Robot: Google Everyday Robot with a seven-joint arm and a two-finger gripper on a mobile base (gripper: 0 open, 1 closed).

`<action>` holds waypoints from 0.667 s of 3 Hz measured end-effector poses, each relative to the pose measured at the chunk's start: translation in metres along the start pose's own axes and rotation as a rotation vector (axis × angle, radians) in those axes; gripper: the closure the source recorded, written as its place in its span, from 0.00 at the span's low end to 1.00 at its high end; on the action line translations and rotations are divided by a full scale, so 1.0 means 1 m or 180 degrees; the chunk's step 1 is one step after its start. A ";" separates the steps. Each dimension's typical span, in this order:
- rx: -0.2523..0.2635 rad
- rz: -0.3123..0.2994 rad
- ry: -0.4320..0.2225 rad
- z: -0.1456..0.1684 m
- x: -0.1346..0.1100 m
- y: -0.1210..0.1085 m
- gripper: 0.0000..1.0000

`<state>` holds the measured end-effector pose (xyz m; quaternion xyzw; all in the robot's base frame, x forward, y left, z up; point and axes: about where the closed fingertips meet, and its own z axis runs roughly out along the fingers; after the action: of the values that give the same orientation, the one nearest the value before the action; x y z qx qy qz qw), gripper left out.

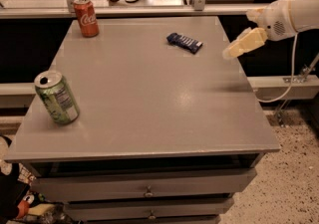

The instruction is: Move rxbar blueberry near green can

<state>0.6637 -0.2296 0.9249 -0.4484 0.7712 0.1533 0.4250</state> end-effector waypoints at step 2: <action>-0.0088 0.0095 -0.0097 0.039 -0.009 -0.003 0.00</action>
Offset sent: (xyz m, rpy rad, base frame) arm 0.0308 0.0308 -0.0163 0.0445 0.0251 -0.0282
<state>0.6882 -0.2022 0.9095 -0.4403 0.7690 0.1770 0.4282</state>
